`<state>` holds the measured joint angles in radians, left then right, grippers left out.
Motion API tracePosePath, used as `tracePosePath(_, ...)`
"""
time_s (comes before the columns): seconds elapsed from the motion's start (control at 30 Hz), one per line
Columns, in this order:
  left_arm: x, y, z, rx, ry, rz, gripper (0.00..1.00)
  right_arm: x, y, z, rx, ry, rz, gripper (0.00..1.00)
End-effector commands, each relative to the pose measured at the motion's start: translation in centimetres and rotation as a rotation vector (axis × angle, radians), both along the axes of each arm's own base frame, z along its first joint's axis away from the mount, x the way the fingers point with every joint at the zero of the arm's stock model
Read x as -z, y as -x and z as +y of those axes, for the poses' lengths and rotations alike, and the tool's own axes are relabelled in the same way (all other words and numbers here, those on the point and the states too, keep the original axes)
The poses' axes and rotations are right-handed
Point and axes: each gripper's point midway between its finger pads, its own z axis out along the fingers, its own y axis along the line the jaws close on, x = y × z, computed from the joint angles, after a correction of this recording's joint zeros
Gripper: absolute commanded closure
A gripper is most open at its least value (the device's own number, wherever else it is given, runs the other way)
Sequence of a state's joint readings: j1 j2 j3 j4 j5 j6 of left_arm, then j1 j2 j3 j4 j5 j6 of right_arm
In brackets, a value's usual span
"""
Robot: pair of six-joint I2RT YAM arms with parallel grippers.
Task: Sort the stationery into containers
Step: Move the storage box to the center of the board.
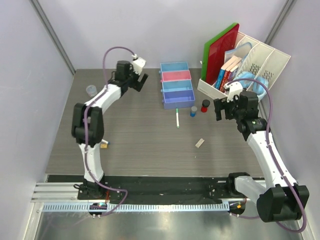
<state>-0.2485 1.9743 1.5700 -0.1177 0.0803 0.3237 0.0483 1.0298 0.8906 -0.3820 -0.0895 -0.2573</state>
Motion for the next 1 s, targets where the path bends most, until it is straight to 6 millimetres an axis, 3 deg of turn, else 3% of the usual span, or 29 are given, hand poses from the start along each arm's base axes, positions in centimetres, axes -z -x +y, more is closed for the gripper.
tracePosePath(0.0,-3.2,-5.5,-2.6,-0.048,-0.104,-0.168,0.0,-1.7,0.2,-1.3,0.046,0.046,-0.066,0.01)
tracePosePath(0.03,-1.0,-6.2,-3.5,-0.052,-0.132,-0.139,0.0,-1.5,0.4,-1.5,0.052,0.059,-0.064,0.0)
tracePosePath(0.07,-0.7,-6.9,-4.0,-0.055,-0.14,-0.143,0.0,-0.9,0.6,-1.6,0.053,0.069,-0.054,0.0)
tracePosePath(0.1,-2.5,-8.0,-4.6,-0.062,-0.124,-0.184,0.0,-0.9,0.8,-1.8,0.055,0.075,-0.057,0.0)
tracePosePath(0.13,-1.0,-8.6,-5.3,-0.062,-0.125,-0.171,0.0,-0.6,1.0,-1.8,0.052,0.084,-0.055,0.0)
tracePosePath(0.17,-1.2,-9.0,-5.6,-0.069,-0.108,-0.179,0.0,-0.1,1.1,-1.8,0.048,0.087,-0.047,0.0)
tracePosePath(0.2,-2.7,-9.7,-6.1,-0.069,-0.087,-0.22,0.0,-0.2,1.3,-1.8,0.047,0.09,-0.053,0.0)
tracePosePath(0.3,-3.0,-10.8,-7.3,-0.064,-0.071,-0.284,0.0,0.4,1.4,-2.0,0.048,0.096,-0.049,0.0)
tracePosePath(0.43,-3.9,-11.3,-8.8,-0.048,-0.038,-0.354,0.0,0.7,1.2,-1.9,0.047,0.096,-0.043,0.0)
tracePosePath(0.57,-3.5,-11.7,-10.6,-0.005,-0.032,-0.404,0.0,0.9,1.0,-1.9,0.047,0.096,-0.043,0.0)
tracePosePath(0.67,-3.0,-12.1,-11.9,0.018,-0.036,-0.443,0.0,1.1,0.8,-1.9,0.047,0.095,-0.036,0.0)
tracePosePath(0.7,-1.8,-12.1,-12.6,0.043,-0.036,-0.426,0.0,1.1,0.8,-2.5,0.076,0.108,-0.034,0.0)
tracePosePath(0.77,-1.9,-12.3,-13.5,0.065,-0.027,-0.428,0.0,1.0,0.8,-2.5,0.08,0.109,-0.036,0.0)
tracePosePath(0.83,-0.5,-12.2,-14.3,0.094,-0.026,-0.401,0.0,0.8,0.8,-2.6,0.084,0.107,-0.043,0.0)
tracePosePath(0.97,-0.2,-12.3,-14.8,0.101,-0.012,-0.398,0.0,0.6,1.0,-2.7,0.089,0.103,-0.049,0.0)
